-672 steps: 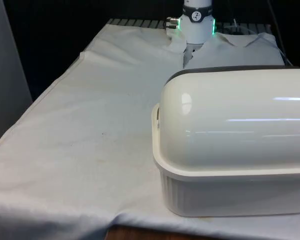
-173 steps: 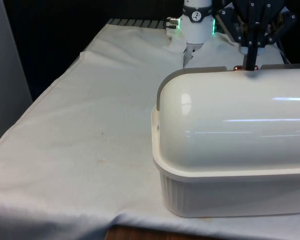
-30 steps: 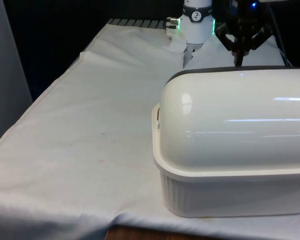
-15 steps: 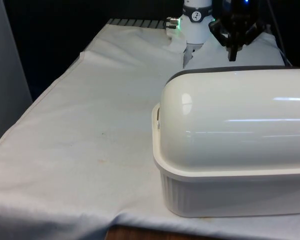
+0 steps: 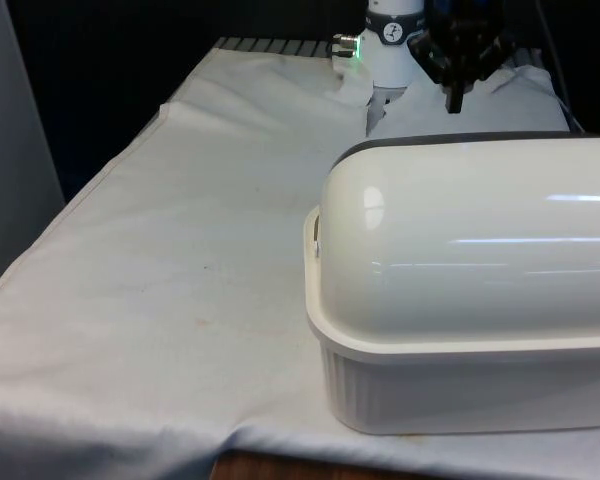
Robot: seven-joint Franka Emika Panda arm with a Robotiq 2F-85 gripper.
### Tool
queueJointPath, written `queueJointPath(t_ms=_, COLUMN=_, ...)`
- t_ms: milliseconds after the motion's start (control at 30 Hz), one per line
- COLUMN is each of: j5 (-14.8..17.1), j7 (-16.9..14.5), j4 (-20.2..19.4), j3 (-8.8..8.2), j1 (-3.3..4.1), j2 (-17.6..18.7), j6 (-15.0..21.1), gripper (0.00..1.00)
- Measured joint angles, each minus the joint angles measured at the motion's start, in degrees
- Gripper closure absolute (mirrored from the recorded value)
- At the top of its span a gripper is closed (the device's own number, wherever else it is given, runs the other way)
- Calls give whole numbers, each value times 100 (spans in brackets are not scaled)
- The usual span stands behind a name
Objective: Open the lid, then close it.
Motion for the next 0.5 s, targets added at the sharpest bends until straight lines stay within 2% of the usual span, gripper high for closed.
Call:
queueJointPath(t_ms=200, j5=-11, j7=-17, j4=-126, j3=0, j1=0, j2=-92, j6=74, gripper=97)
queueJointPath(t_ms=500, j5=-11, j7=-11, j4=-63, j3=0, j1=0, j2=-40, j6=74, gripper=53)
